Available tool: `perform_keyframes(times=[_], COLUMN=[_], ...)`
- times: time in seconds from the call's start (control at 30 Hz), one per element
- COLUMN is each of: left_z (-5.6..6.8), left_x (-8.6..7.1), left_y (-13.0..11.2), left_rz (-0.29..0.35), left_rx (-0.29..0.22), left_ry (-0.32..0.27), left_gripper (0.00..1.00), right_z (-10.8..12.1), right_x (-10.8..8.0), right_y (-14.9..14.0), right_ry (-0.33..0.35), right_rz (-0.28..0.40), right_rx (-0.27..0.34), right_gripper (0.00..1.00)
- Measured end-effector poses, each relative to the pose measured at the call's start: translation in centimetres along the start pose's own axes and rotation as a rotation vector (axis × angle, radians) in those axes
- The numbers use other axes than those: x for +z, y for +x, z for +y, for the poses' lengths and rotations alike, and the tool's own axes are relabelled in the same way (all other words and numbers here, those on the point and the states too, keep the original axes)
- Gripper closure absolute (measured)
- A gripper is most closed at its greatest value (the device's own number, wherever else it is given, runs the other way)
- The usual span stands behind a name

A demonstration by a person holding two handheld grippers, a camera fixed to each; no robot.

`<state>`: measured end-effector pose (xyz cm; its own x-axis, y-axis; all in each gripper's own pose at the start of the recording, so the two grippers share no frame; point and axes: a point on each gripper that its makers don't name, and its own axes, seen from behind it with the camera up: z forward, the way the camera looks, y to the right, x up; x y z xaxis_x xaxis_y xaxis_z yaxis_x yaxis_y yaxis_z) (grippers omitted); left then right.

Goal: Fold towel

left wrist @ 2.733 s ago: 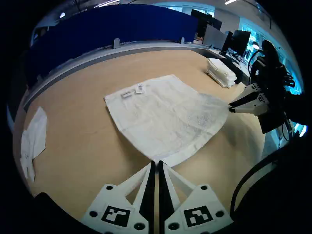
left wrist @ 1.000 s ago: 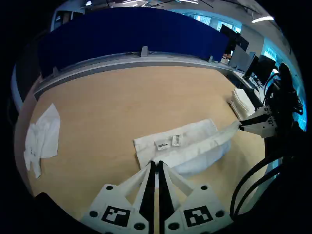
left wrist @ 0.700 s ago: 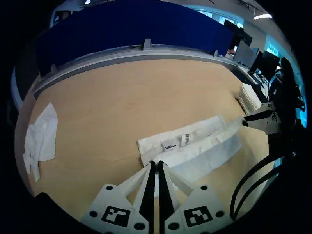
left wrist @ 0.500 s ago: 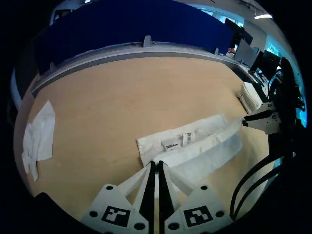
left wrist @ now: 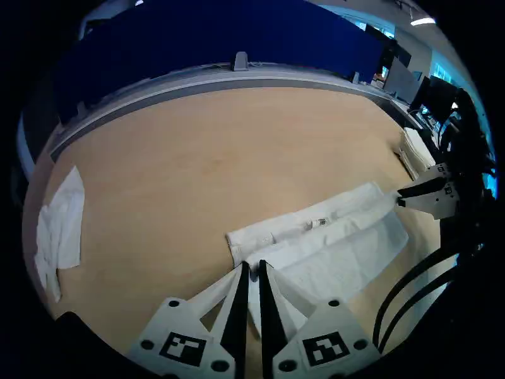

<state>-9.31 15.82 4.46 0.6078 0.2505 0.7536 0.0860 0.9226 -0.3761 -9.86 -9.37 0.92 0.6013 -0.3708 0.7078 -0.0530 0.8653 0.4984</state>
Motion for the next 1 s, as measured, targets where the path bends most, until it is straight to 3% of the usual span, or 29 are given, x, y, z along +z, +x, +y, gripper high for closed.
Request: perform_keyframes(times=[0.23, 0.37, 0.5, 0.63, 0.8, 1.0], left_z=[-0.7, -1.4, -1.9, -2.5, -2.8, -2.6], left_x=[0.6, 0.5, 0.2, -0.1, -0.3, -0.6], left_y=[0.0, 0.1, 0.2, 0.2, 0.0, -0.1], left_rz=[-0.003, -0.002, 0.005, 0.012, 0.012, 0.016], left_rx=[-0.003, -0.003, -0.006, -0.009, -0.016, -0.026], left_ry=[0.013, 0.031, 0.043, 0.055, 0.063, 0.059], left_gripper=[0.7, 0.44, 0.17, 0.13, 0.12, 0.12], right_z=[0.7, 1.2, 1.7, 2.4, 3.2, 2.9], right_x=[0.7, 0.9, 1.0, 0.7, 0.2, -0.2], right_y=[0.3, 0.6, 0.9, 1.3, 1.9, 1.7], right_ry=[-0.027, -0.054, -0.077, -0.101, -0.134, -0.118], right_rz=[0.017, 0.028, 0.039, 0.06, 0.084, 0.081], right_rx=[0.001, -0.005, -0.007, 0.007, 0.027, 0.031], right_gripper=[0.7, 0.53, 0.29, 0.02, 0.0, 0.0])
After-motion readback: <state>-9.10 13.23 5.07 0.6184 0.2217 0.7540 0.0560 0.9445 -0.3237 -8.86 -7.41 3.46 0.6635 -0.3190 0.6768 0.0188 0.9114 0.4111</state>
